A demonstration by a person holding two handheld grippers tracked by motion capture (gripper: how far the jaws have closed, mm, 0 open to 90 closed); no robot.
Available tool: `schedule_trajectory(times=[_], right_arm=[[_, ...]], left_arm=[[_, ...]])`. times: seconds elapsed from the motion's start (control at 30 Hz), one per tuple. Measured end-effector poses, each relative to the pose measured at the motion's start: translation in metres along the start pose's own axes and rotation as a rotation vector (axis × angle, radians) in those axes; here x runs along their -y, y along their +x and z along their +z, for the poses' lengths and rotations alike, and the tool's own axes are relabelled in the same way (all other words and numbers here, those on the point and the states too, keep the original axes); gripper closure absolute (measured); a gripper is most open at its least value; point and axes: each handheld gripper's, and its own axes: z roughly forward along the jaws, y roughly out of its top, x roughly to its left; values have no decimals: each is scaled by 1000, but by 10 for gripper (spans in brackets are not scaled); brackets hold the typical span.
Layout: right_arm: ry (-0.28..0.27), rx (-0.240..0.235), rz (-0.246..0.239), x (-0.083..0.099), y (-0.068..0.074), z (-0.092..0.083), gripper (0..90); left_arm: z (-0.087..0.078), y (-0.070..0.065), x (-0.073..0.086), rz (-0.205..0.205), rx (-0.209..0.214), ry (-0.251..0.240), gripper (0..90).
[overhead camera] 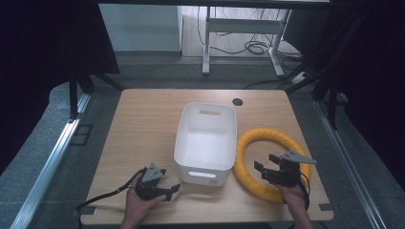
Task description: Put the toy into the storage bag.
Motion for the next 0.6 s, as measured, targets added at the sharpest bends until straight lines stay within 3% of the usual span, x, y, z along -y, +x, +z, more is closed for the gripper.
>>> schedule_trajectory(times=[0.3,0.5,0.6], right_arm=[[10,7,-35,1,1,-1,275],[39,-28,-62,-1,0,1,290],[76,-81,-104,-5,2,1,307]], left_arm=[[-2,-1,0,3,2,-7,193],[-3,-3,1,6,-1,-4,193],[-6,-4,0,-7,-3,-16,192]])
